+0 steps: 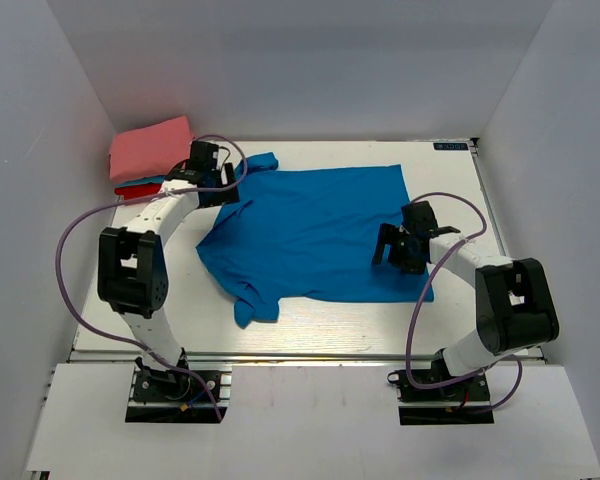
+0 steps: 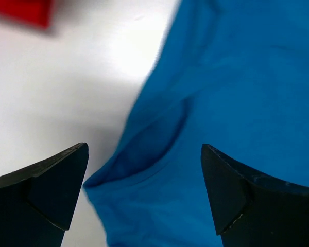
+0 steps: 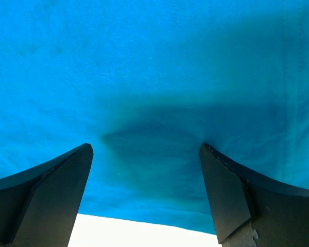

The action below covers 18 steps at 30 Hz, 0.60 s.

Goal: Fold and stack the t-shirts
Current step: Flatten out the tshirt

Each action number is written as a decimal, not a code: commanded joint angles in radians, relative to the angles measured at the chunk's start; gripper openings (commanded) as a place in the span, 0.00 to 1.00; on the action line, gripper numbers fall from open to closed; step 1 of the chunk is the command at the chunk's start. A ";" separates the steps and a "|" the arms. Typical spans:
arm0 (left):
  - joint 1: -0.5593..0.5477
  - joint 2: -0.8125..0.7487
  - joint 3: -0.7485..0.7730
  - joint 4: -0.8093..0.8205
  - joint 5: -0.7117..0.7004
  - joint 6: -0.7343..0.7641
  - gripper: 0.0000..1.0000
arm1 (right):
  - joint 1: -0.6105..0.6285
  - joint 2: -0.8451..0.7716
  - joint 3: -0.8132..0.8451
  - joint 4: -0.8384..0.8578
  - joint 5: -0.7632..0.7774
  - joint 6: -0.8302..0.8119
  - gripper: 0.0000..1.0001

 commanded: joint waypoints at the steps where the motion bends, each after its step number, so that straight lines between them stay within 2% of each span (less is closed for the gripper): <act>1: -0.023 0.057 0.059 0.121 0.175 0.143 1.00 | -0.010 0.025 0.028 -0.032 -0.011 -0.021 0.90; 10: -0.098 0.396 0.478 -0.008 0.076 0.196 1.00 | -0.010 0.073 0.040 -0.026 -0.021 -0.015 0.90; 15: -0.098 0.502 0.576 -0.050 0.038 0.205 0.97 | -0.012 0.082 0.032 -0.004 -0.007 -0.007 0.90; 18: -0.098 0.511 0.576 -0.050 0.038 0.214 0.91 | -0.012 0.096 0.034 -0.022 0.002 -0.003 0.90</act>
